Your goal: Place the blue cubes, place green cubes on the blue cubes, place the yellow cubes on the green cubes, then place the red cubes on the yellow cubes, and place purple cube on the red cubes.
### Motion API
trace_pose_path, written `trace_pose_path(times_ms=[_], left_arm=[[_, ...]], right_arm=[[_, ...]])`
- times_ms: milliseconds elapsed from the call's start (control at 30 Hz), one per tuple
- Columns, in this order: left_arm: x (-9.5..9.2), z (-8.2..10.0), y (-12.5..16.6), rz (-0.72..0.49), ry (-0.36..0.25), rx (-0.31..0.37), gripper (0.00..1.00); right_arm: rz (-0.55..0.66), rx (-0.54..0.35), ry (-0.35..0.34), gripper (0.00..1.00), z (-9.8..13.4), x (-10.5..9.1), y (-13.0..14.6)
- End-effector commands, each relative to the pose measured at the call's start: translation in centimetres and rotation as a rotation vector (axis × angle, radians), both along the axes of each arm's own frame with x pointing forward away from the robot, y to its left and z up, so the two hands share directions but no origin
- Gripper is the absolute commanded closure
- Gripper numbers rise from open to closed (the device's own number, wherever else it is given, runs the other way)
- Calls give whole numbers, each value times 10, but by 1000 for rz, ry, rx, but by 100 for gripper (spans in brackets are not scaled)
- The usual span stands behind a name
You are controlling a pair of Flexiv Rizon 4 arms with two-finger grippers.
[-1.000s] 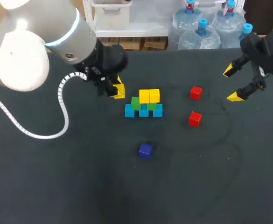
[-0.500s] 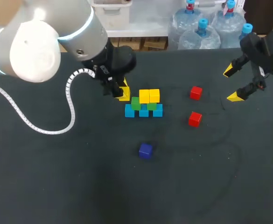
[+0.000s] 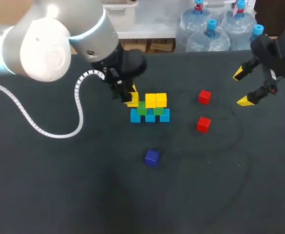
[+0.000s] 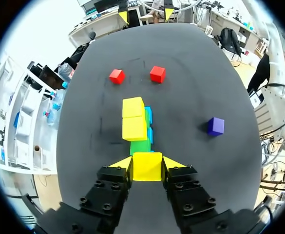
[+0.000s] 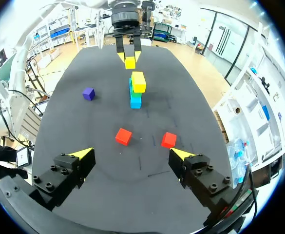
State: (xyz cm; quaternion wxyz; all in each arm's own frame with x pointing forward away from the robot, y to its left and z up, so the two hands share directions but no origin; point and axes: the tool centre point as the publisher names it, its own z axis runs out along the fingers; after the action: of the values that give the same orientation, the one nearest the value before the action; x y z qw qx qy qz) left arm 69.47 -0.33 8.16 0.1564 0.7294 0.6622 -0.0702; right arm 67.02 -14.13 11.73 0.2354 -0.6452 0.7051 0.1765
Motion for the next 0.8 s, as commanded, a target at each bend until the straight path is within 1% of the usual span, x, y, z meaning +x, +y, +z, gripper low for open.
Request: trace_pose_path(times_ms=[33,800], left_arm=[[4,-2,-3,-4,9,4,100],[16,-7,-11,-9,9,7,100]], right_arm=[[1,2,0,0,0,1,0],[1,2,0,0,0,1,0]])
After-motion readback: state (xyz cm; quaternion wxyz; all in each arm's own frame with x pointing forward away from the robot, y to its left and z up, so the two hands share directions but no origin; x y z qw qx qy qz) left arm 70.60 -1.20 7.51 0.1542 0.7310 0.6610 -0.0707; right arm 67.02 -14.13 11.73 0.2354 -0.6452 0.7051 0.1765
